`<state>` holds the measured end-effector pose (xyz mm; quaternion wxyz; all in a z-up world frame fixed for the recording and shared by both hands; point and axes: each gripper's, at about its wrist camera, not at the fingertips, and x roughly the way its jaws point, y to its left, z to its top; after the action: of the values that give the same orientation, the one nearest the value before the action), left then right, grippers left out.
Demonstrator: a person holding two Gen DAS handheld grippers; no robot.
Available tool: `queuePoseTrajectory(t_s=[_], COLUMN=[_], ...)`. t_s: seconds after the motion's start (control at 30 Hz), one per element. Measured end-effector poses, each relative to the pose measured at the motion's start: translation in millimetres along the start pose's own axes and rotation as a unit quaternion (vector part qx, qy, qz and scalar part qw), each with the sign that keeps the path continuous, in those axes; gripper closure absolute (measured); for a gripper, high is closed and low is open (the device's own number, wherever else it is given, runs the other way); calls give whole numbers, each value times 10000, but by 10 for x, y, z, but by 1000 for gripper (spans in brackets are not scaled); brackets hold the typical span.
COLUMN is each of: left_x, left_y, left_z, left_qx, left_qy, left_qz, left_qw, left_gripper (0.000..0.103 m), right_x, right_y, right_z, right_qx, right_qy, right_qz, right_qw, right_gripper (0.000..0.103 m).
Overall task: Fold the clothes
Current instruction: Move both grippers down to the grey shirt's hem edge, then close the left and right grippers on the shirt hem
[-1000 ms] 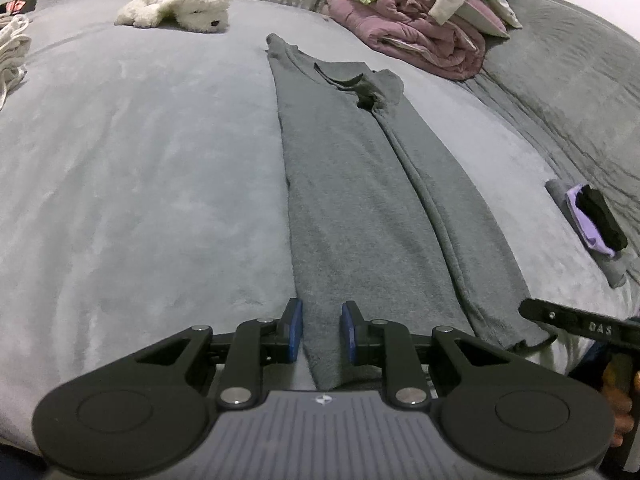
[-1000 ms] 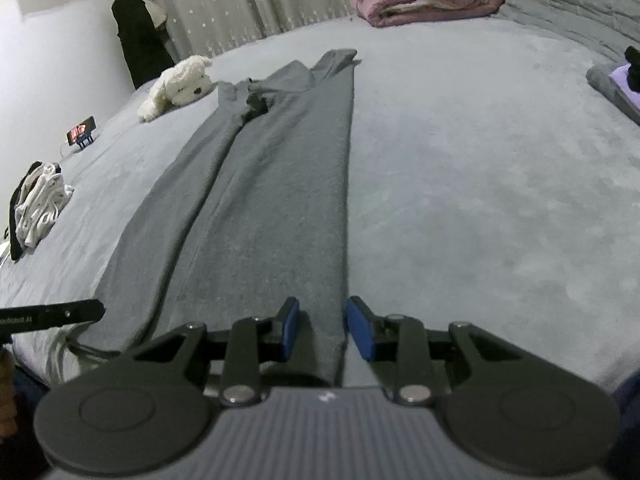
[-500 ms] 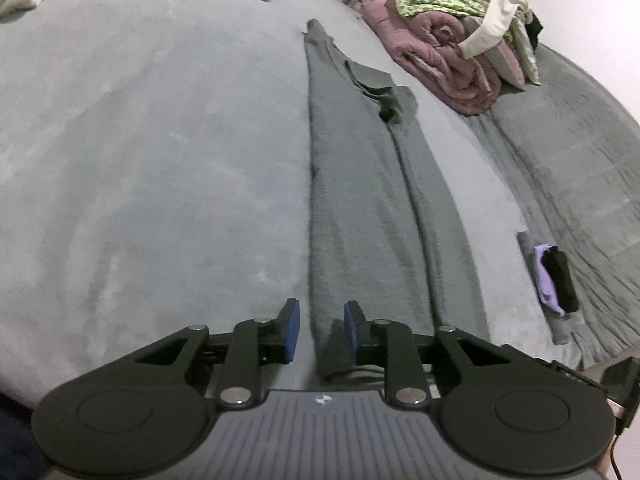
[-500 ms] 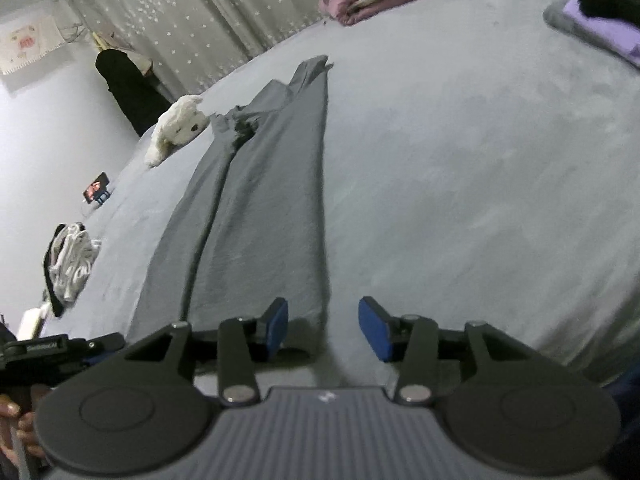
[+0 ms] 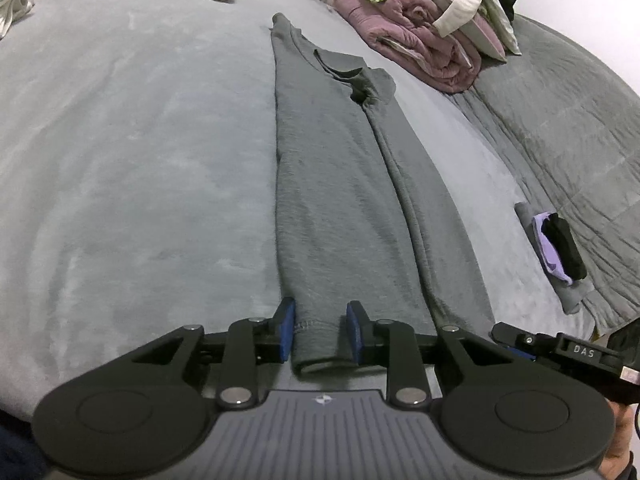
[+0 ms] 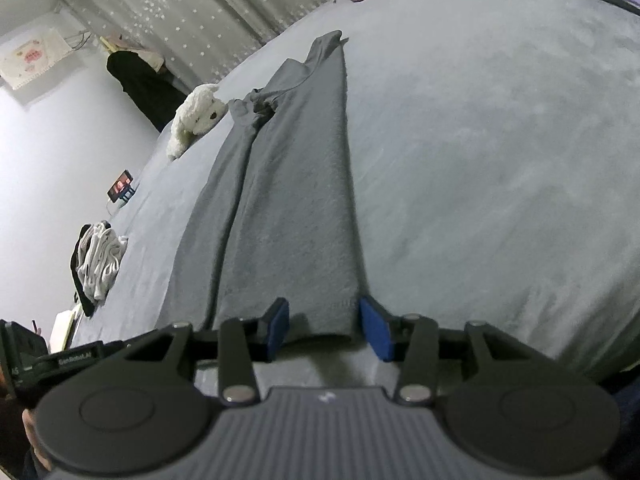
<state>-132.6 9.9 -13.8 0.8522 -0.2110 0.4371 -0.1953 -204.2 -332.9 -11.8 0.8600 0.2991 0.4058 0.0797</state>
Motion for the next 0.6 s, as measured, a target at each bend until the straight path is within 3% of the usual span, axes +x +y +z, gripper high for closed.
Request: queuePoseTrajectory(t_s=[0.1, 0.27, 0.43, 0.47, 0.5, 0.6], left_x=[-3, -1, 16, 13, 10, -9], left_y=[-4, 46, -47, -61, -66, -60], left_z=[-8, -1, -42, -49, -53, -55], left_qx=[23, -71, 220, 263, 300, 306], left_qy=[11, 71, 31, 19, 15, 1], left_qz=[-25, -117, 53, 77, 95, 115], left_qw=[10000, 9999, 9997, 9996, 9995, 9995], left_gripper=[78, 78, 79, 80, 88, 94], right_x=[3, 12, 56, 59, 59, 49], right_y=[-38, -127, -110, -98, -87, -89], right_z=[-13, -31, -36, -41, -46, -58], right_qx=[217, 669, 675, 650, 627, 661], right_qy=[-1, 28, 53, 42, 38, 31], right_qz=[93, 325, 327, 294, 260, 230], right_qw=[9997, 9972, 9972, 9974, 9977, 9975], right_gripper=[73, 73, 73, 75, 82, 92])
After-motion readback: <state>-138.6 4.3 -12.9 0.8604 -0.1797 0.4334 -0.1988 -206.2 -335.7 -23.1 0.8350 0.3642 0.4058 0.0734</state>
